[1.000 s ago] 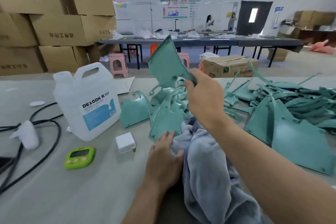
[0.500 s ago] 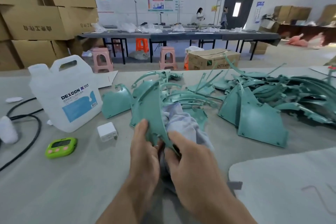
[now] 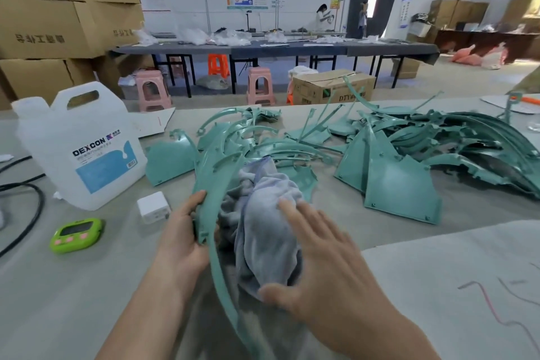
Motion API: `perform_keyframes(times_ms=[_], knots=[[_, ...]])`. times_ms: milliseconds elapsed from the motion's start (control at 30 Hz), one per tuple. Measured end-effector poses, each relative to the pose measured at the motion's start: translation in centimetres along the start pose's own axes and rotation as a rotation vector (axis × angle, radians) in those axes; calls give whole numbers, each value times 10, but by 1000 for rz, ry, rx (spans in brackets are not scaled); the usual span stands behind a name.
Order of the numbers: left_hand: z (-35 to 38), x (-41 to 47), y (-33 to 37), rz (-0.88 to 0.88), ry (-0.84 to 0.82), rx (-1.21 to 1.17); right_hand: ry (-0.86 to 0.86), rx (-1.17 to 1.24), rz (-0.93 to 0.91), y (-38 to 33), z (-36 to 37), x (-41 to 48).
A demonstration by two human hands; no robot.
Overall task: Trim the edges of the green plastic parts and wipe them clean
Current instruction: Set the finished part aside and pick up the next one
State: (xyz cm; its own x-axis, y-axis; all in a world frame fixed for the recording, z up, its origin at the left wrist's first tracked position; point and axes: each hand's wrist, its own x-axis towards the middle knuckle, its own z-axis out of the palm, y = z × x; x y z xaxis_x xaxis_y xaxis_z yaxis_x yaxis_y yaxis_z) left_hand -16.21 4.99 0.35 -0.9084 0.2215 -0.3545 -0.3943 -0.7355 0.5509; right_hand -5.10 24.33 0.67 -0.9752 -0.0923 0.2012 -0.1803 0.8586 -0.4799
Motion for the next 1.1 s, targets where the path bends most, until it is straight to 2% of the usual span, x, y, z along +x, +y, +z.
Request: perform_keyframes(times_ms=[67, 133, 200, 333, 367, 500, 567, 633, 700, 733, 800, 900, 967, 1033, 1100], knots=[[-5, 4, 3, 1, -10, 7, -89, -137, -40, -7, 8, 25], [-9, 4, 4, 0, -17, 14, -99, -308, -44, -9, 8, 54], [-12, 2, 6, 0, 0, 27, 65, -386, -44, -2, -4, 86], [-12, 2, 8, 24, 83, 30, 588, -276, 113, 27, -60, 136], [-11, 4, 7, 43, 102, 46, 634, -271, 154, 38, -72, 143], [-14, 15, -2, 113, 172, 247, 384, -424, 176, 57, -74, 132], [-17, 23, -4, 121, 185, 286, 367, -448, 91, 54, -63, 101], [-17, 28, -5, 132, 206, 303, 173, -408, -17, 50, -50, 65], [-18, 29, -7, 149, 212, 313, -138, -222, -33, 43, -37, 33], [-18, 29, -8, 157, 215, 316, -242, -217, -80, 39, -30, 22], [-17, 29, -10, 168, 226, 317, -311, -345, -209, 35, -17, 10], [-16, 27, -12, 178, 249, 326, -304, -372, -228, 30, -14, 10], [-18, 27, -13, 197, 271, 345, -265, -342, -169, 31, -20, 20], [-18, 28, -14, 213, 296, 362, -62, -197, -57, 34, -33, 37], [-18, 29, -16, 222, 309, 376, 246, 39, 78, 41, -44, 55]])
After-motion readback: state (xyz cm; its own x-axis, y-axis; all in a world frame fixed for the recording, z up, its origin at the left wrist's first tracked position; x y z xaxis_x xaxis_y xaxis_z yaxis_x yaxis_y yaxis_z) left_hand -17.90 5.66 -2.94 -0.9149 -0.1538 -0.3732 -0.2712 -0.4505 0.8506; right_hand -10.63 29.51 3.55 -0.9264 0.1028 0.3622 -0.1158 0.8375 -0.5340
